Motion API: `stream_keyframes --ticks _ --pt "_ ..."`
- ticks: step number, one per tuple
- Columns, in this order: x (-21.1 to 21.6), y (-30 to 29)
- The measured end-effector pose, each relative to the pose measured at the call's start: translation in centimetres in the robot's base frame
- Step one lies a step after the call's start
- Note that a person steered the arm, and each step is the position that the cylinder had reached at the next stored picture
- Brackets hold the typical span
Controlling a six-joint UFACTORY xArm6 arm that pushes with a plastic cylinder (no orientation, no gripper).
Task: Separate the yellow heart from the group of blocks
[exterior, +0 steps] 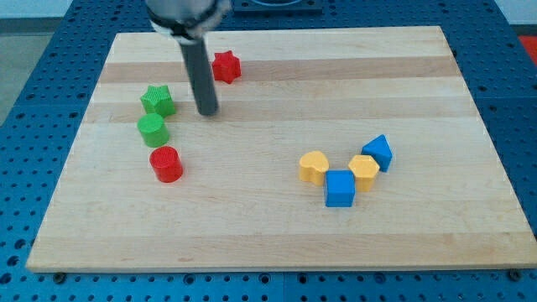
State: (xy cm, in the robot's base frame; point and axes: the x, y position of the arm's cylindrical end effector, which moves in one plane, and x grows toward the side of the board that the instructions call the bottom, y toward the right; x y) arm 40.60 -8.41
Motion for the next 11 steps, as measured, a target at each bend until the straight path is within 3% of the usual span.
stream_keyframes --ticks 3,5,6,7,8,9,10,11 --pt "12.1 20.5" --pt "12.9 20.5" --pt "17.3 24.5" --pt "17.1 22.1" --pt "12.4 17.0" --pt "12.2 15.6" --pt "14.8 15.2" --pt "15.6 10.6"
